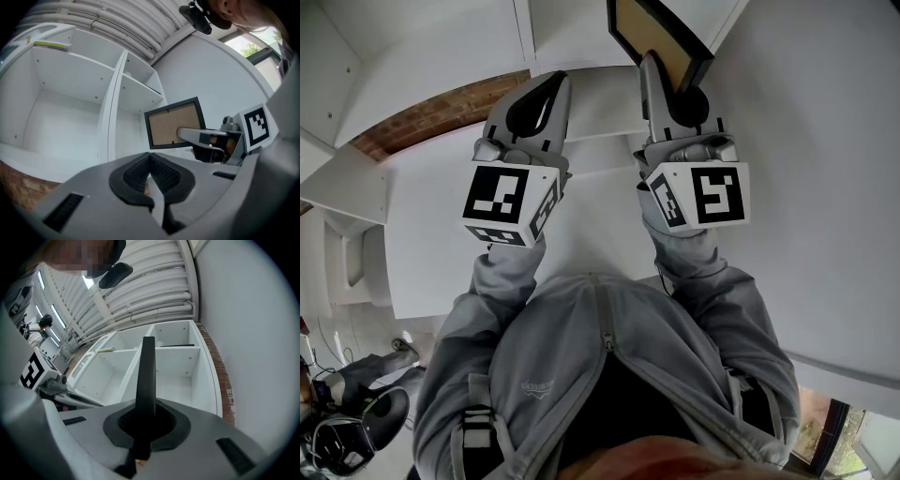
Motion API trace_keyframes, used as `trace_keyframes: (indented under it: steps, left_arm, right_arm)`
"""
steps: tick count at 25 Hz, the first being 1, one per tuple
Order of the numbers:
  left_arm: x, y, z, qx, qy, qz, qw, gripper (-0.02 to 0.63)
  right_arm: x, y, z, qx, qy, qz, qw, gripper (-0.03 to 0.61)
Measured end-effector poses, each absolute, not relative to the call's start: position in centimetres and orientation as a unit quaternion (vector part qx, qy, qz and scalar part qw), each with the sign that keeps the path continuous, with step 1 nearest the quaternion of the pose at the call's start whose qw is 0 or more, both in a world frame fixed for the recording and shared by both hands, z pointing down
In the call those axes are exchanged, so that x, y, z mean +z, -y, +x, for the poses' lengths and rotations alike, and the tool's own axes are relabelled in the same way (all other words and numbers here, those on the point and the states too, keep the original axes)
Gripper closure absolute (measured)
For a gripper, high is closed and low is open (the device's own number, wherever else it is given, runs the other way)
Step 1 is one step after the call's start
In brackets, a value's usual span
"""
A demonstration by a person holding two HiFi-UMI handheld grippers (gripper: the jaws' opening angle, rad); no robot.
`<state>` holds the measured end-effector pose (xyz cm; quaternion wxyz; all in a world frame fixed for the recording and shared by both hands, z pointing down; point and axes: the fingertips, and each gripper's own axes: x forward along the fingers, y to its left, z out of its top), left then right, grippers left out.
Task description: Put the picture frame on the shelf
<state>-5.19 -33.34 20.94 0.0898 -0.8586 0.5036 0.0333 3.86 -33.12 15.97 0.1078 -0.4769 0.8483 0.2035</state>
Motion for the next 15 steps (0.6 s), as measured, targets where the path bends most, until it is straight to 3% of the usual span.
trace_keyframes:
  steps: [8,15]
  left_arm:
    - [20.3,33.5,-5.7,0.034,-0.51,-0.855,0.094,0.606]
    - [20.2,33.3,-5.6,0.036,-0.511,-0.854,0.095,0.606]
  right_arm:
    - [15.8,34.6,2.7,0.25,-0.852,-0.459,0.039,0.543]
    - [16.3,35.8,1.6,0.325,-0.836,-0.437,-0.061,0.543]
